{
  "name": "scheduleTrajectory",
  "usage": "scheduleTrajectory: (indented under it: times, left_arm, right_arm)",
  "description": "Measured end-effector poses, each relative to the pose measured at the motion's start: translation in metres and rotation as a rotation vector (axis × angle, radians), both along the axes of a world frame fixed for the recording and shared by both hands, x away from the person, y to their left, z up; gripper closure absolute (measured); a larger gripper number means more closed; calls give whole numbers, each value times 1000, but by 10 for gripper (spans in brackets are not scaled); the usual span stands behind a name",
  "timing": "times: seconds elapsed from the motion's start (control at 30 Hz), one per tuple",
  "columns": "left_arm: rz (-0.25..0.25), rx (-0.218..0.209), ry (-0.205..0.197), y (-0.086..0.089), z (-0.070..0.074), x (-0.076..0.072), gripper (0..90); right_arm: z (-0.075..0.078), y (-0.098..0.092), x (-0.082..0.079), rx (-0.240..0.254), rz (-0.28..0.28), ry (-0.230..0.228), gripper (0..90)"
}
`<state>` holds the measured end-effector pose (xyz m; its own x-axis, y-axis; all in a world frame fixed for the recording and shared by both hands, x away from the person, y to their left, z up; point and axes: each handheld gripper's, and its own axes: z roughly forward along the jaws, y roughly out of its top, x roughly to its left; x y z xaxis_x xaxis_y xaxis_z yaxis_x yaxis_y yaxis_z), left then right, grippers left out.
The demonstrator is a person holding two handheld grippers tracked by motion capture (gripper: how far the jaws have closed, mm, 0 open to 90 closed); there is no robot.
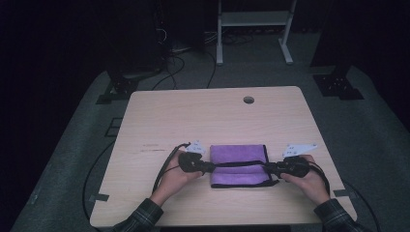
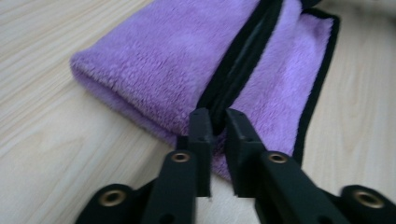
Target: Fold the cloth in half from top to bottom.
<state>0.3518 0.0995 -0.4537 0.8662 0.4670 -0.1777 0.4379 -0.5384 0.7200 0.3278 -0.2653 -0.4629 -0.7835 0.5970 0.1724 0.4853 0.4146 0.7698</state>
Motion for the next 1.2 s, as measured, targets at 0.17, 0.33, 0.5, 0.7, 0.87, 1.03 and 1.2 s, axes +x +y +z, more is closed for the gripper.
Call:
scheduleTrajectory:
  times: [0.17, 0.33, 0.5, 0.7, 0.87, 1.03, 1.2]
  left_arm:
    - [-7, -55, -18, 6, 14, -3, 667]
    - [34, -107, -55, 12, 26, 2, 684]
    - [59, -112, -52, 7, 21, 8, 746]
    - [8, -74, -11, -8, 5, -1, 756]
    - [-35, -12, 11, -13, -8, -13, 766]
    - [-46, 19, -16, -14, -12, -18, 770]
    - [-36, 4, -18, -12, -11, -23, 708]
  right_arm:
    - [14, -8, -7, 72, -5, -44, 702]
    - [24, -11, -4, 110, -26, -75, 756]
    - [18, -3, 5, 70, -17, -53, 816]
    - [9, 10, 4, 6, 34, -25, 837]
    - [0, 12, -6, -50, 80, 8, 844]
    - [-6, 16, -16, -106, 108, 5, 852]
    - [-5, 19, -17, -138, 115, -27, 806]
